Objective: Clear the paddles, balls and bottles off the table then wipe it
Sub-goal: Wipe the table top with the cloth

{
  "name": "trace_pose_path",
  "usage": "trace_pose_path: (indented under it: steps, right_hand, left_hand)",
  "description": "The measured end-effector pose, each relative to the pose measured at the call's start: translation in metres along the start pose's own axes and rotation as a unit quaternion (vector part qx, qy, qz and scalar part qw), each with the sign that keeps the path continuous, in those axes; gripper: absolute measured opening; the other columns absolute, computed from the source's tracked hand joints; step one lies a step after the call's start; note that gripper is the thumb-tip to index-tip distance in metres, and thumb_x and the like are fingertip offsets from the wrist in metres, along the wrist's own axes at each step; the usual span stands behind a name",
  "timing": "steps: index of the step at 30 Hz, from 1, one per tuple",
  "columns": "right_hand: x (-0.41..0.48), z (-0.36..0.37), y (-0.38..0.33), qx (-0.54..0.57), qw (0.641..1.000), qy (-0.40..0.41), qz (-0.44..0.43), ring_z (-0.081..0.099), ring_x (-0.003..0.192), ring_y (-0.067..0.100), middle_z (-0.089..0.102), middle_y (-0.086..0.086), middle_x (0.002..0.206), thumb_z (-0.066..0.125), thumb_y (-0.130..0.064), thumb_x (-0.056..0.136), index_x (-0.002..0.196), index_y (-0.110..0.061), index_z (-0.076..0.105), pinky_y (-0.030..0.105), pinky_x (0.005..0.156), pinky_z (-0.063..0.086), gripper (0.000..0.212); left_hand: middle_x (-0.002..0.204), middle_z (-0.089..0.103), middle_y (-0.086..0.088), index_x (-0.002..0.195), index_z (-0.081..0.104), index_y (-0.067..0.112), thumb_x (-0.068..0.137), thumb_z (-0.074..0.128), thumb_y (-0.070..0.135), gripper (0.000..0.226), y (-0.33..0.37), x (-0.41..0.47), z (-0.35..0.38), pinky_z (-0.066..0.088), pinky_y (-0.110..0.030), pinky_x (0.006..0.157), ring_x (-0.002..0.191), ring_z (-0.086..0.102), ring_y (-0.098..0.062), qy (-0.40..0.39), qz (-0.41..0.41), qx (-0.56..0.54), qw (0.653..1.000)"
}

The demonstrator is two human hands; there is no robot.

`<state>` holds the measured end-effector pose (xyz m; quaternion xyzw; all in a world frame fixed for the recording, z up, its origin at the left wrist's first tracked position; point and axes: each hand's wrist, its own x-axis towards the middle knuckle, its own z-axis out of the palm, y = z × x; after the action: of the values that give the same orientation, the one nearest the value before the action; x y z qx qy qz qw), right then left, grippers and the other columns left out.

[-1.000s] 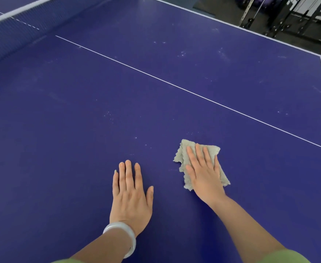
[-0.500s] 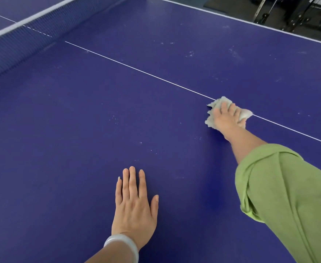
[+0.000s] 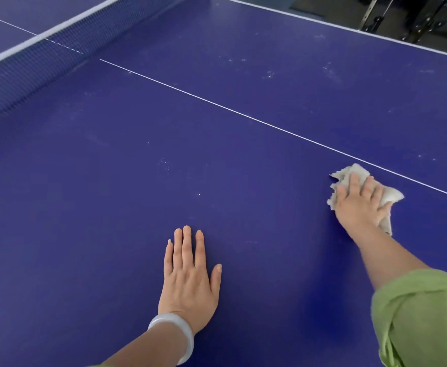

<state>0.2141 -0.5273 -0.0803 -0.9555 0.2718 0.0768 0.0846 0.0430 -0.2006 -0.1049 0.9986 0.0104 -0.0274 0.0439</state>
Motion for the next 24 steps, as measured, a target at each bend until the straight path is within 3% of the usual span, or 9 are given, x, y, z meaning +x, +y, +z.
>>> trace_pose_path:
  steps: [2, 4, 7, 9, 11, 13, 15, 20, 24]
  right_hand:
    - [-0.023, 0.015, -0.020, 0.008, 1.000, 0.016, 0.009, -0.009, 0.149, 0.028, -0.006, 0.006, 0.163, 0.012, -0.045, 0.102, 0.156, -0.029, -0.002, 0.059, 0.117, -0.001, 0.058]
    - [-0.058, 0.035, -0.058, 0.003, 0.994, 0.024, -0.106, -0.005, 0.149, 0.028, -0.002, 0.006, 0.163, 0.019, -0.041, 0.103, 0.156, -0.028, 0.001, 0.058, 0.118, 0.004, 0.057]
    - [-0.112, 0.051, -0.096, -0.044, 0.947, -0.002, -0.319, -0.014, 0.150, 0.022, -0.013, -0.004, 0.163, 0.008, -0.044, 0.102, 0.155, -0.032, -0.005, 0.050, 0.118, -0.008, 0.056]
    - [-0.113, 0.046, -0.085, -0.080, 0.929, -0.018, -0.361, -0.019, 0.149, 0.019, -0.017, -0.005, 0.162, 0.002, -0.046, 0.101, 0.154, -0.032, -0.010, 0.047, 0.119, -0.012, 0.056]
    - [-0.096, 0.041, -0.048, -0.069, 0.957, -0.010, -0.282, -0.018, 0.149, 0.018, -0.016, -0.005, 0.162, 0.008, -0.045, 0.103, 0.154, -0.033, -0.010, 0.049, 0.120, -0.010, 0.055]
    - [-0.091, 0.039, -0.005, -0.035, 0.989, 0.023, -0.140, -0.012, 0.150, 0.021, -0.009, -0.001, 0.164, 0.011, -0.044, 0.102, 0.155, -0.032, -0.007, 0.053, 0.120, -0.004, 0.057]
    - [-0.110, 0.041, 0.018, -0.014, 0.997, 0.042, -0.059, -0.006, 0.150, 0.024, -0.002, 0.003, 0.164, 0.009, -0.044, 0.101, 0.156, -0.030, -0.004, 0.055, 0.120, 0.000, 0.058]
    - [-0.204, 0.070, -0.038, 0.018, 0.996, 0.082, -0.032, 0.013, 0.149, 0.032, 0.017, 0.010, 0.162, 0.013, -0.043, 0.101, 0.156, -0.020, 0.016, 0.058, 0.119, 0.004, 0.059]
    - [-0.232, 0.084, -0.085, 0.019, 0.997, 0.073, -0.014, 0.011, 0.150, 0.031, 0.017, 0.009, 0.162, 0.018, -0.043, 0.099, 0.156, -0.020, 0.018, 0.059, 0.119, 0.005, 0.061]
  left_hand:
    - [0.159, 0.024, -0.020, 0.152, 0.028, 0.005, 0.100, 0.009, 0.052, 0.072, 0.000, 0.000, 0.000, 0.016, -0.049, 0.117, 0.149, 0.018, -0.034, -0.004, 0.000, 0.001, 1.000]
    - [0.159, 0.023, -0.019, 0.152, 0.027, 0.005, 0.100, 0.009, 0.052, 0.073, 0.001, 0.001, 0.000, 0.015, -0.048, 0.117, 0.149, 0.017, -0.034, -0.004, -0.001, 0.003, 1.000]
    - [0.160, 0.021, -0.017, 0.153, 0.025, 0.006, 0.099, 0.010, 0.052, 0.072, 0.001, 0.000, 0.000, 0.013, -0.047, 0.118, 0.150, 0.015, -0.032, -0.006, -0.004, 0.006, 1.000]
    - [0.160, 0.021, -0.017, 0.152, 0.025, 0.006, 0.099, 0.008, 0.053, 0.073, 0.000, 0.000, 0.000, 0.012, -0.047, 0.118, 0.150, 0.015, -0.032, -0.004, -0.004, 0.009, 1.000]
    - [0.159, 0.023, -0.019, 0.152, 0.027, 0.005, 0.100, 0.008, 0.053, 0.073, 0.000, 0.000, 0.000, 0.013, -0.047, 0.118, 0.149, 0.016, -0.034, -0.002, -0.005, 0.008, 1.000]
    - [0.157, 0.025, -0.021, 0.151, 0.029, 0.003, 0.100, 0.013, 0.051, 0.072, 0.001, 0.000, -0.001, 0.015, -0.049, 0.117, 0.148, 0.018, -0.035, -0.003, -0.002, 0.003, 1.000]
    - [0.157, 0.026, -0.022, 0.150, 0.030, 0.001, 0.098, 0.019, 0.050, 0.071, 0.002, 0.000, -0.002, 0.017, -0.050, 0.116, 0.148, 0.020, -0.036, -0.012, -0.001, -0.001, 1.000]
    - [0.156, 0.027, -0.024, 0.148, 0.034, -0.001, 0.097, 0.023, 0.049, 0.072, 0.004, -0.001, -0.009, 0.020, -0.052, 0.116, 0.147, 0.021, -0.038, -0.042, 0.000, -0.016, 0.999]
    - [0.156, 0.026, -0.024, 0.148, 0.033, -0.001, 0.096, 0.024, 0.049, 0.073, 0.003, -0.001, -0.015, 0.019, -0.052, 0.117, 0.147, 0.020, -0.038, -0.069, 0.005, -0.053, 0.996]
